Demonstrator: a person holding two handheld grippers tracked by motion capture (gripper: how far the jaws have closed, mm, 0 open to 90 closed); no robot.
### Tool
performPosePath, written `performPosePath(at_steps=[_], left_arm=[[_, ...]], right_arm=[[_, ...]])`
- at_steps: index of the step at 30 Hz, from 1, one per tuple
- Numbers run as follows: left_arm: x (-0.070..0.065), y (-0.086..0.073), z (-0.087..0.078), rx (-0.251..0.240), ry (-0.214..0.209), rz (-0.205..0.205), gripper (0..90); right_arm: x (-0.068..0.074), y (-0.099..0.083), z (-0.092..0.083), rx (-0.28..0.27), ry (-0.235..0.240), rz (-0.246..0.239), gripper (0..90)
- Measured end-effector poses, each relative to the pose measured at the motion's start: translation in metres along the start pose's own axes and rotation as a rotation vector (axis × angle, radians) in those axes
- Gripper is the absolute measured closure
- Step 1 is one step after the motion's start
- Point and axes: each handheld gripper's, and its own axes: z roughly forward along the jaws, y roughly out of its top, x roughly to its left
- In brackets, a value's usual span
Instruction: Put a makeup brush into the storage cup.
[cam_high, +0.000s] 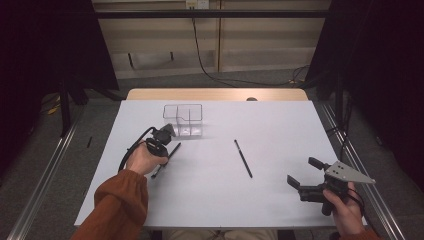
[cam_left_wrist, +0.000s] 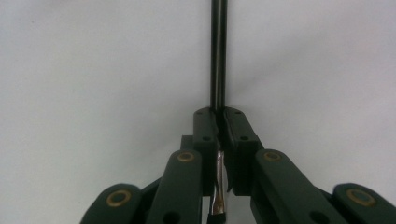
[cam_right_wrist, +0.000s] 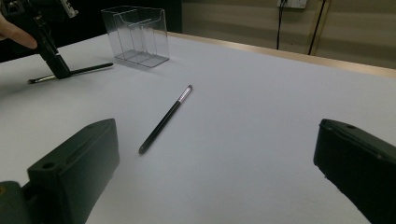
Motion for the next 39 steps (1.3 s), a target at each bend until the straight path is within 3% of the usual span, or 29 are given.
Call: performPosePath(at_steps=[8,15,18,27,29,39], left_arm=[[0.006,-0.007,-0.004,-0.060,-0.065,-0.028,84.9],[0.003,-0.011,-0.013,-0.108,-0.090,-0.016,84.9],[0.007,-0.016,-0.020,-0.164,-0.125,-0.031,84.9],[0.008,-0.027,-0.029,-0.268,-0.153,-0.003,84.9],[0.008,-0.030,-0.031,-0.320,-0.176,0.002,84.9],[0.012,-0.038,-0.040,-0.459,-0.194,0.008,84.9]], right_arm=[[0.000,0.000,0.000,0.001,-0.001,0.001,0.0],[0.000,0.000,0.000,0.001,-0.003,0.001,0.0],[0.000,0.000,0.000,0.000,-0.001,0.000,0.0],[0.001,0.000,0.001,0.002,-0.002,0.000,0.0],[0.000,0.000,0.000,0.001,-0.004,0.003,0.0],[0.000,0.000,0.000,0.000,-0.004,0.002,0.0]])
